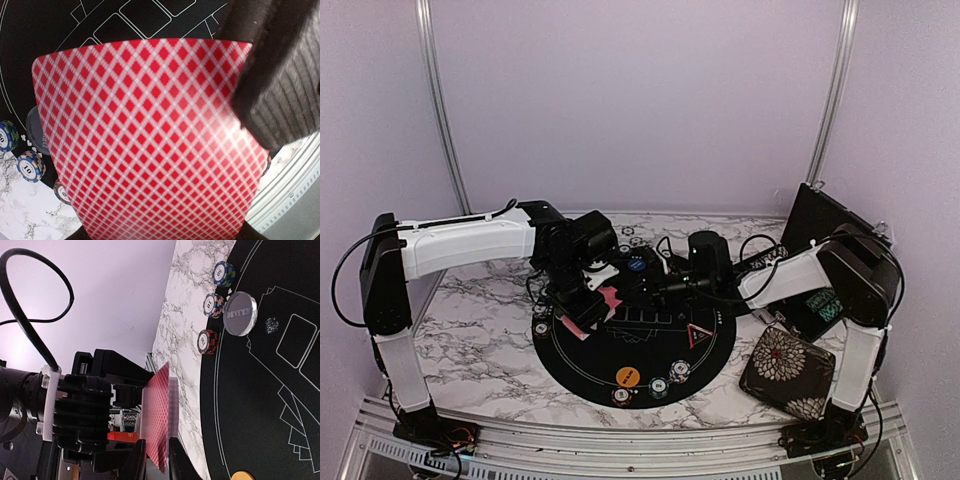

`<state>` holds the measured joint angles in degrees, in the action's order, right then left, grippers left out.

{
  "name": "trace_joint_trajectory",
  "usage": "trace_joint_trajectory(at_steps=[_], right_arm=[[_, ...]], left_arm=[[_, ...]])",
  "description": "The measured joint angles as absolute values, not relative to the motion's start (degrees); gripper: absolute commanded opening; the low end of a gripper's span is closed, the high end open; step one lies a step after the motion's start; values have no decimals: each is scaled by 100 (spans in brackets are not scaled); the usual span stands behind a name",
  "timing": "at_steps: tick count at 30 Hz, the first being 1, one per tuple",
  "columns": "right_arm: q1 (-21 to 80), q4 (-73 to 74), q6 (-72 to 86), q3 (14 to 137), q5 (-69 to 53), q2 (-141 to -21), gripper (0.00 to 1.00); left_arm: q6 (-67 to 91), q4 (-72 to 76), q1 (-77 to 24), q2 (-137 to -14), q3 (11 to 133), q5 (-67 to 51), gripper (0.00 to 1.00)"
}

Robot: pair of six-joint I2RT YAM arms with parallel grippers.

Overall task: Distribute texas hold em gaming equipment
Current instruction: Pick up the poker card from the face-down deck piles.

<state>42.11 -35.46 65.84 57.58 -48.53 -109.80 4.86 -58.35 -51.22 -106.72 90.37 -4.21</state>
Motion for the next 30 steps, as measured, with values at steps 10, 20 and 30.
trace_joint_trajectory(at_steps=[10, 20, 30], right_arm=[[4209, -3555, 6624, 5745, -4856, -10956, 0], [4117, -3717, 6799, 5629, -4882, -10855, 0], [4007, -3957, 7011, 5529, -4945, -10757, 0]], left_arm=[[486, -5835, -5122, -10672, 9037, -401, 46], [491, -5835, -5127, -10672, 9037, -399, 46], [508, -5835, -5127, -10672, 9019, -381, 46]])
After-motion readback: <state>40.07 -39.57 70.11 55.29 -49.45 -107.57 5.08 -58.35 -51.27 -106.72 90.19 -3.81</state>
